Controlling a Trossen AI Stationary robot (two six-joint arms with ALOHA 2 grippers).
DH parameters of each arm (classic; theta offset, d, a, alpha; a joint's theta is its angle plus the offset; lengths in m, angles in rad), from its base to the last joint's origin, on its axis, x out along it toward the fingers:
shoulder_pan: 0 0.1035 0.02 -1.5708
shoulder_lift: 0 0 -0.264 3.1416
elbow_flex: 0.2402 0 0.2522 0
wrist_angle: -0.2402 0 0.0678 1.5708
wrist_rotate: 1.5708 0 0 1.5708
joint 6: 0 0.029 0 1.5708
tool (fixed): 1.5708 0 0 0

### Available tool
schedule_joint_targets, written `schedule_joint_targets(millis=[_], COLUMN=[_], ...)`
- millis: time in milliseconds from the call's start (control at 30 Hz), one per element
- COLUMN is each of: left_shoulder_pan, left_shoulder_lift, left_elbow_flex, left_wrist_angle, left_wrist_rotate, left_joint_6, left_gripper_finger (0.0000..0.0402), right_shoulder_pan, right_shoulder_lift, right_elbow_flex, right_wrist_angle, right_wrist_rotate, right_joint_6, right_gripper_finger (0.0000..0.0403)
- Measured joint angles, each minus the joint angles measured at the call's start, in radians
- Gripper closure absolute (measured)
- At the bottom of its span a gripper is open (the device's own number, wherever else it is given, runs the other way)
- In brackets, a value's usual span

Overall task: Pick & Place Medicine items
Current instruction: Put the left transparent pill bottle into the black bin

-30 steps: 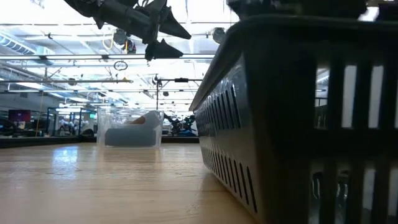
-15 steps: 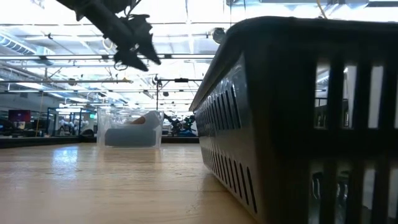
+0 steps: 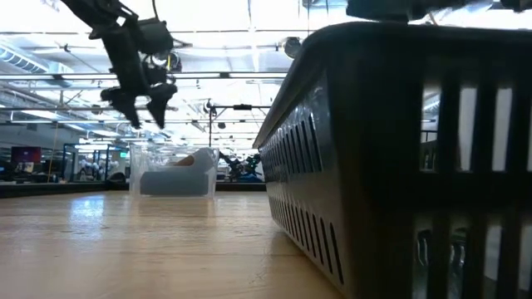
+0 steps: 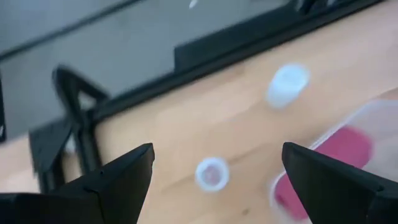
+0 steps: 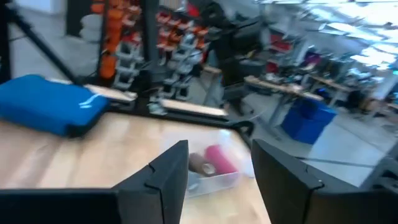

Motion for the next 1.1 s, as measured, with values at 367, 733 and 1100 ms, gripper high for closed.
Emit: schedule_joint_targets(millis=[367, 733, 1100], left_shoulder_pan=[0.07, 0.008, -0.017], left_shoulder_lift=[0.022, -0.19, -0.247], left_elbow_flex=[-0.107, -0.503, -0.843], left_wrist_angle=[-0.025, 0.284, 0.812], left_wrist_rotate=[0.028, 0.01, 0.037], left_joint_6=[-0.036, -0.125, -0.093], left_gripper_finger=[0.0039, 0.0039, 0.0039], right_shoulder_pan=[-0.126, -0.127, -0.127], right_shoulder_lift=[-0.067, -0.067, -0.067], right_elbow_flex=[-0.094, -0.094, -0.094], right_wrist_angle=[0.019, 0.015, 0.015], right_wrist_rotate=[-0.106, -0.107, -0.107], right_joint_6=[-0.017, -0.017, -0.018], right_gripper_finger=[0.0243, 0.0243, 0.0243])
